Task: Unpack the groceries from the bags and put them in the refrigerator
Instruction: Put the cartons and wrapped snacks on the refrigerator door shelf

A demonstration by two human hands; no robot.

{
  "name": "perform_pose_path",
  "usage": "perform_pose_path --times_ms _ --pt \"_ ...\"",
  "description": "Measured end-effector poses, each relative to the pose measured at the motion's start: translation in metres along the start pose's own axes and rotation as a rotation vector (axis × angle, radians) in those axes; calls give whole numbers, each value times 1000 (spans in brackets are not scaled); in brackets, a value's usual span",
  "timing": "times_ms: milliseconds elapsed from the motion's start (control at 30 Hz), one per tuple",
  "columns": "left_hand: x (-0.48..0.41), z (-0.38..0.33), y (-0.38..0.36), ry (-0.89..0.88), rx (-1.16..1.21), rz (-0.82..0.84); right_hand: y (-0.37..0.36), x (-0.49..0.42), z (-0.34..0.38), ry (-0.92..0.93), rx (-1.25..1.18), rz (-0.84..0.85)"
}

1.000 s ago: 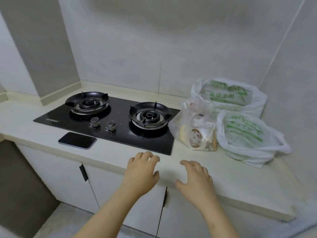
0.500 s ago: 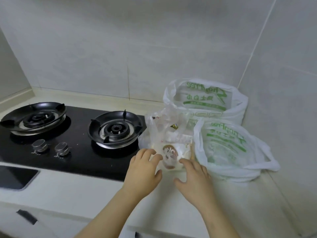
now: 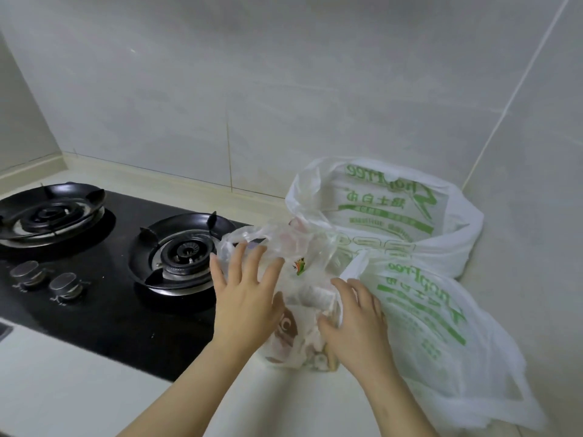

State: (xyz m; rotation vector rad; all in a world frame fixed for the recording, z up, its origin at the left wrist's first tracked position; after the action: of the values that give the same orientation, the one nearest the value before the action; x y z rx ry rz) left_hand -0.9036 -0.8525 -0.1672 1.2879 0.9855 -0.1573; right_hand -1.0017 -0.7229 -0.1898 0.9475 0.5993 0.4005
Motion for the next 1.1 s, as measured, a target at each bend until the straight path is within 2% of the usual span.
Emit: perform_pose_path --times_ms 100,233,367,467,533,600,667,733,833,933,967,1033,1100 --pt "-7 7 -19 56 -67 148 -9 -14 -4 8 -27 21" --pt "-9 11 -47 29 -101 316 -21 -31 -5 6 -51 69" --pt "-11 16 -73 82 -2 427 -40 -43 -8 34 -38 157" --pt "-4 21 -98 233 178 606 -51 -52 -11 47 5 195" --pt "0 23 -107 281 246 640 -60 -57 -12 93 -29 142" --pt "7 30 -113 308 273 661 -60 -57 -14 98 -220 -32" --pt "14 37 -116 311 256 652 -57 -52 -25 7 -393 -154" --pt "18 44 -118 340 247 610 -51 -49 -37 -70 -417 -239" --pt "22 51 -120 406 225 597 -37 -45 -52 -104 -277 -395" --pt "24 53 -118 426 204 566 -29 -39 -70 -212 -104 -471" --pt "23 55 -118 423 194 542 -28 -36 -78 -266 -60 -452" --pt "20 53 -113 390 148 465 -31 -34 -96 -399 60 -293" --pt "14 50 -100 318 111 307 -31 -33 -111 -475 177 -133"
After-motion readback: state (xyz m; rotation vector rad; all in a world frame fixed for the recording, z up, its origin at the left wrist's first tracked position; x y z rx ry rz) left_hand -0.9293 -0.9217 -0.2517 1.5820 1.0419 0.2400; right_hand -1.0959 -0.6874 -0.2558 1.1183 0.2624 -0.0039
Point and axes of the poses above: each hand's wrist, its own x-axis away from the middle knuckle, its own y-axis out of the back of the hand, z = x × y, the point moved 8 cm from there along -x, towards the middle knuckle, and after that the axes turned 10 degrees about -z, right-handed, at the moved point
